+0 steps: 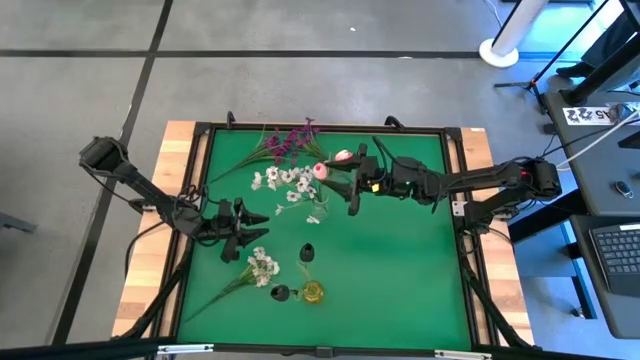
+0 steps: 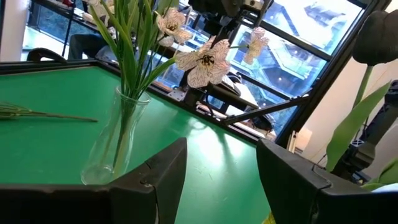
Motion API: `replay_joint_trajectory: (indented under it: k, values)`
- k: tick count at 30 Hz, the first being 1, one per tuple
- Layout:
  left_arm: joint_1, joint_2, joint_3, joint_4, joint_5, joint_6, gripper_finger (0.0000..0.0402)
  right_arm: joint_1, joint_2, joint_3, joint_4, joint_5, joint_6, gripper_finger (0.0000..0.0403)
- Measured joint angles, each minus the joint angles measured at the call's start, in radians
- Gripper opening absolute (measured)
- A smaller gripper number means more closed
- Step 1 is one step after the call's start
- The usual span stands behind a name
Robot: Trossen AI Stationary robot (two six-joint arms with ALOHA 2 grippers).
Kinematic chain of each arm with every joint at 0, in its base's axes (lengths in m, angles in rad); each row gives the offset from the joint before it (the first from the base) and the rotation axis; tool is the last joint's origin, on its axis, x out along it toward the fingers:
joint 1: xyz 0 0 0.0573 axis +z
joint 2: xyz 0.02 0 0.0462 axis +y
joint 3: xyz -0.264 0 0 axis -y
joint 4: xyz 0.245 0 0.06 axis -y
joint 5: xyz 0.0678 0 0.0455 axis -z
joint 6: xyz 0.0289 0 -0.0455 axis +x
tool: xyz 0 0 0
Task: Sort flowers into vase by color
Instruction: Put the white flowers into the transparent vase
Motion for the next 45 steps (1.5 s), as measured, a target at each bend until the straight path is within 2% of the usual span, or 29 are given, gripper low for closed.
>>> replay_joint_trajectory:
  k: [6, 12, 16, 19, 25, 29, 33, 38, 42, 45]
  values:
    - [-0.037, -0.047, 0.000, 0.002, 0.000, 0.017, 0.0189, 0.000, -0.036, 0.040, -0.091, -0.034, 0.001, 0.0302]
    - [-0.109, -0.121, 0.004, -0.009, -0.001, 0.106, 0.0189, 0.021, -0.109, 0.087, -0.187, -0.063, -0.005, 0.0327]
    - [-0.151, -0.156, 0.070, -0.144, -0.010, 0.141, 0.0189, 0.063, -0.163, 0.111, -0.263, -0.040, -0.033, 0.0328]
    - [-0.171, -0.162, 0.184, -0.394, -0.036, 0.129, 0.0189, 0.098, -0.205, 0.117, -0.285, -0.003, -0.060, 0.0328]
    - [-0.179, -0.121, 0.482, -1.026, -0.051, -0.129, 0.0189, 0.161, -0.265, 0.118, -0.334, 0.072, -0.089, 0.0328]
    - [-0.180, -0.056, 0.613, -1.262, 0.029, -0.293, 0.0189, 0.191, -0.286, 0.118, -0.367, 0.089, -0.092, 0.0328]
    - [-0.180, 0.027, 0.678, -1.420, 0.146, -0.438, 0.0189, 0.212, -0.291, 0.118, -0.391, 0.090, -0.093, 0.0328]
    - [-0.193, 0.114, 0.714, -1.540, 0.319, -0.596, 0.0189, 0.209, -0.291, 0.118, -0.414, 0.090, -0.093, 0.0328]
    - [-0.222, 0.155, 0.718, -1.600, 0.390, -0.695, 0.0189, 0.209, -0.291, 0.118, -0.413, 0.091, -0.093, 0.0328]
    - [-0.246, 0.175, 0.718, -1.656, 0.407, -0.776, 0.0189, 0.209, -0.291, 0.118, -0.417, 0.091, -0.093, 0.0328]
